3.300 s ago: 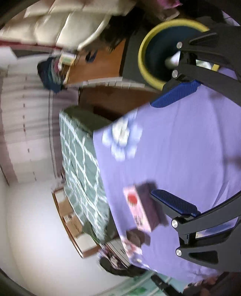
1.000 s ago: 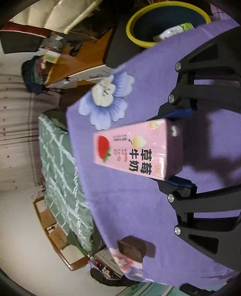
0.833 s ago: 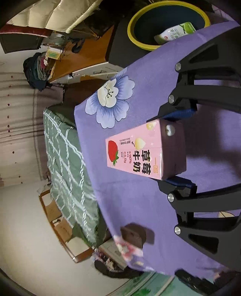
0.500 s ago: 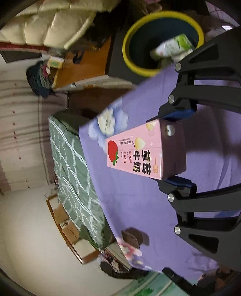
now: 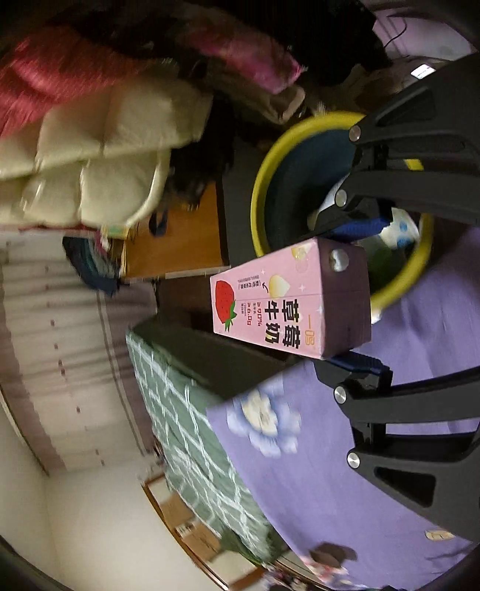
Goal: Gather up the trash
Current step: 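Carry the pink carton over the bin and open the right gripper, then grasp the brown plastic tray with the left gripper and lift it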
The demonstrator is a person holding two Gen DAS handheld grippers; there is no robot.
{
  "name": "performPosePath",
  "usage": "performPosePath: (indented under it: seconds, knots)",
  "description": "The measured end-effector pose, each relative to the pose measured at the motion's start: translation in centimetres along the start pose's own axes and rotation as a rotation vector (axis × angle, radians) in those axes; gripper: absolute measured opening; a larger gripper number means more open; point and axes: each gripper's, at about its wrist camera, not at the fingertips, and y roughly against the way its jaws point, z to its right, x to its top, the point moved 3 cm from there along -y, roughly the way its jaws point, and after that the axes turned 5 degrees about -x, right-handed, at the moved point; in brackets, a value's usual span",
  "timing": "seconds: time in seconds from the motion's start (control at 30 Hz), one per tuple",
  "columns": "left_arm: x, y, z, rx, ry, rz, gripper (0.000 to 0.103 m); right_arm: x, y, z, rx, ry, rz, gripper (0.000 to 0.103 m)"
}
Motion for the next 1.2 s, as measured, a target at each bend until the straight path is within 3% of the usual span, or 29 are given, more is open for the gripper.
performPosePath:
  seconds: [0.33,0.53,0.67,0.83,1.0,1.2]
  knots:
    - [-0.9,-0.6,0.7,0.013,-0.017,-0.015,0.094,0.2,-2.8,4.0,-0.05,-0.053,-0.048,0.048]
    - [-1.5,-0.5,-0.2,0.02,0.042,-0.02,0.094,0.2,-3.7,5.1,-0.053,-0.072,-0.083,0.049]
    - [-1.9,-0.4,0.0,0.01,0.057,-0.021,0.094,0.3,-3.3,5.5,-0.071,-0.08,-0.056,0.061]
    - [-2.8,-0.6,1.3,-0.026,0.07,-0.041,0.094,0.5,-1.6,3.4,0.045,-0.059,0.002,0.061]
    - [-3.3,-0.3,2.7,-0.029,0.058,-0.032,0.094,0.1,-0.6,-1.9,0.181,0.057,0.029,0.066]
    - [-3.5,-0.1,3.4,-0.029,0.06,-0.027,0.094,-1.0,-0.6,-5.7,0.257,0.164,0.052,0.067]
